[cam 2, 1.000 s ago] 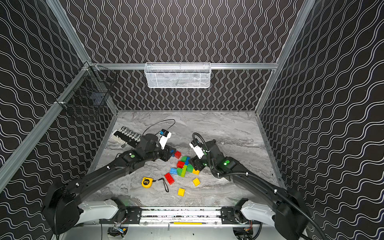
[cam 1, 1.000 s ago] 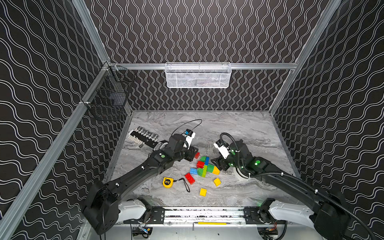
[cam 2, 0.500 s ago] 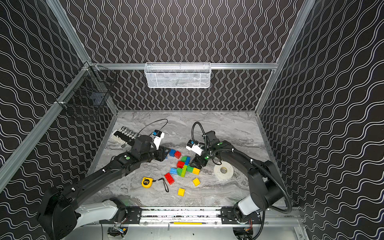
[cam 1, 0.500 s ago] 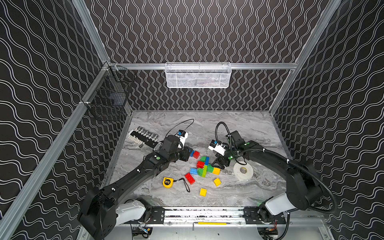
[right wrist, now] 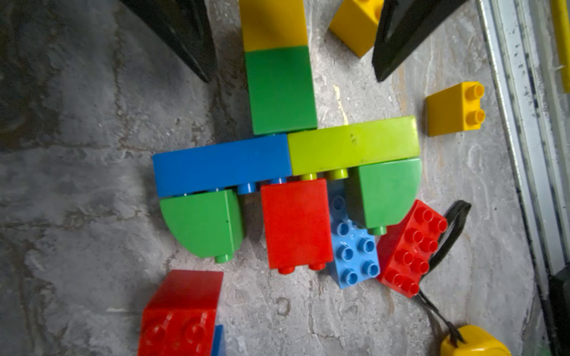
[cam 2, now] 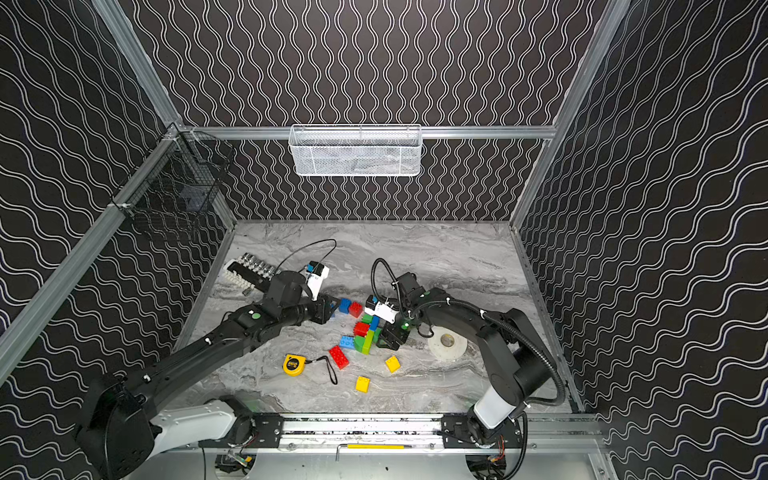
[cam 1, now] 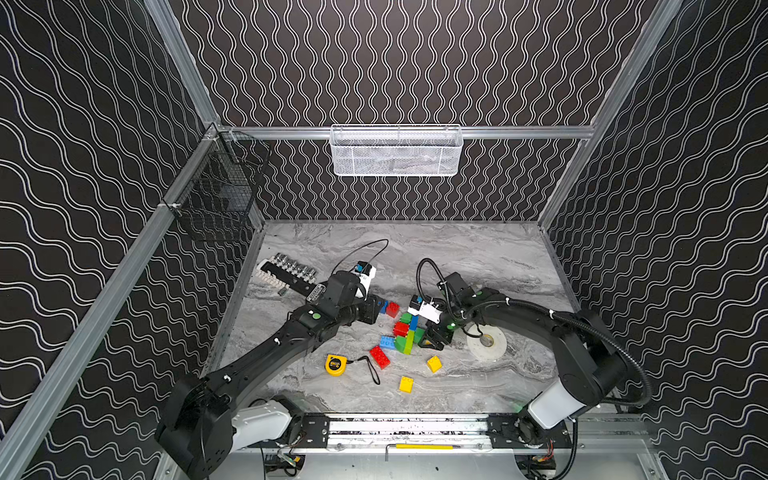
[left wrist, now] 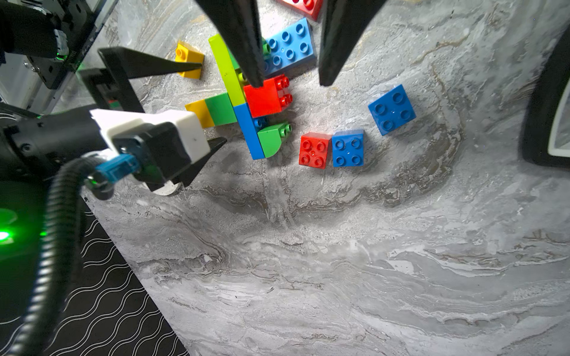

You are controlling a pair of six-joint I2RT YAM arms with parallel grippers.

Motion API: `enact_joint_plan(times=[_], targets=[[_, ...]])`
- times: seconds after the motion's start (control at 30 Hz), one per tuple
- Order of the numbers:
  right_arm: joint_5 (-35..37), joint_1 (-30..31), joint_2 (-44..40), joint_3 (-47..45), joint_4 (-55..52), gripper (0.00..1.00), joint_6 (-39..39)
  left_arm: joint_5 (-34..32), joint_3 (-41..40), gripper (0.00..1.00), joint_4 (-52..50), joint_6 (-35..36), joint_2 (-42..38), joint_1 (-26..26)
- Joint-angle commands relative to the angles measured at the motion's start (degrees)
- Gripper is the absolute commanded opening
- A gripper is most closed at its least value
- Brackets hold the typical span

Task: Assemble a fork with lego
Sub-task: Adjust the lego brick at the center of the board.

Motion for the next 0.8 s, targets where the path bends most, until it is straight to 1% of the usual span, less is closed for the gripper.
enact_joint_plan(times=[0.0,0.17,0.43,0.77], targets=[[1.4,0.71,1.54,0.82,2.0,0.8,2.48,0.51,0.36,0.35,0.11,0.47,0.15,0.14],[3.94,1.71,3.3,0.7,3.68,0.77,5.11,0.33,0.45,0.35,-0.04,0.48,0.45,0.18],[4.23,1.38,3.63,-0.25,7.84,0.68,10.26,0.42,0.98,0.35,-0.35,0.79,1.09,0.12],[5.62,-0.02,3.87,-0.51,8.91,0.65,13.35,0.22,1.12,0.35,-0.61,0.89,0.99,0.27]])
